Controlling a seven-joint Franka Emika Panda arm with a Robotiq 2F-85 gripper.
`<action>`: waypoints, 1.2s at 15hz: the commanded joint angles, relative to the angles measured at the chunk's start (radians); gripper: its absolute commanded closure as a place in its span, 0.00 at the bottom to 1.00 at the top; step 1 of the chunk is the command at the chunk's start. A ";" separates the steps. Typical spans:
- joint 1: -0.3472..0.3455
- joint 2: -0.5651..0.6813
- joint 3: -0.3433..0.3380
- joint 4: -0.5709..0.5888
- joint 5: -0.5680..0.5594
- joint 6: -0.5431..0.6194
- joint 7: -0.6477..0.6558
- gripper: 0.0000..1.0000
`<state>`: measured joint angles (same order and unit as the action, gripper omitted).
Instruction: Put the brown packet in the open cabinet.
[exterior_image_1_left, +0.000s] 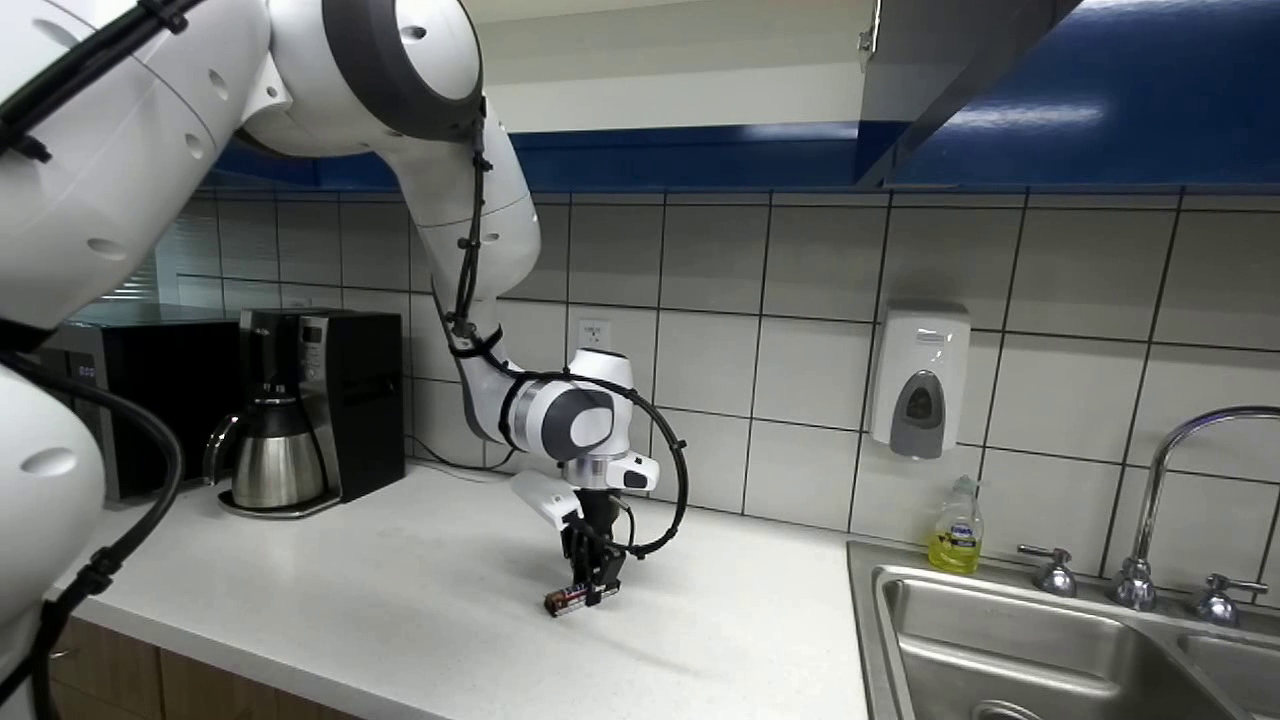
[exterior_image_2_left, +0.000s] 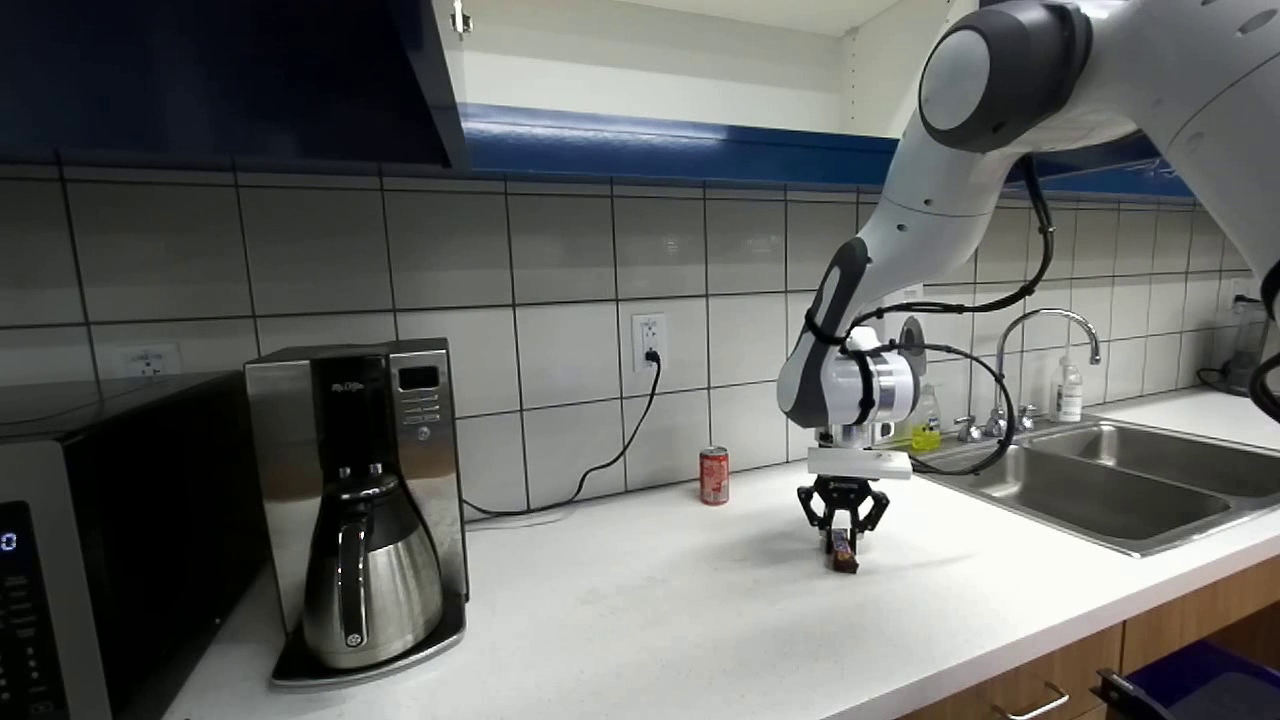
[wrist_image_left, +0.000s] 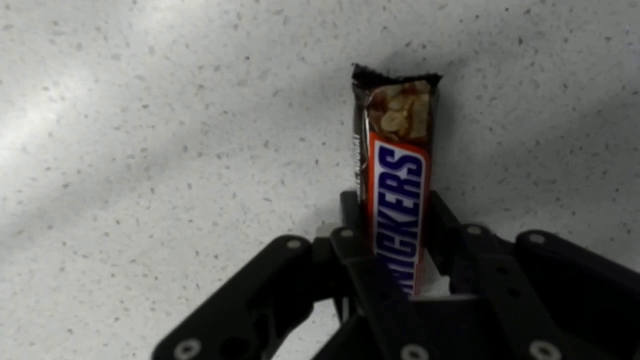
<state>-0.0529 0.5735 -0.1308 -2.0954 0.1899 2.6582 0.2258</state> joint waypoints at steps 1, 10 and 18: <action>0.004 -0.007 -0.001 0.008 -0.021 -0.014 0.017 0.91; -0.013 -0.196 0.032 -0.085 -0.039 -0.049 -0.115 0.92; -0.021 -0.353 0.040 -0.178 -0.071 -0.129 -0.250 0.92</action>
<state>-0.0545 0.3106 -0.1064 -2.2081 0.1502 2.5651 0.0158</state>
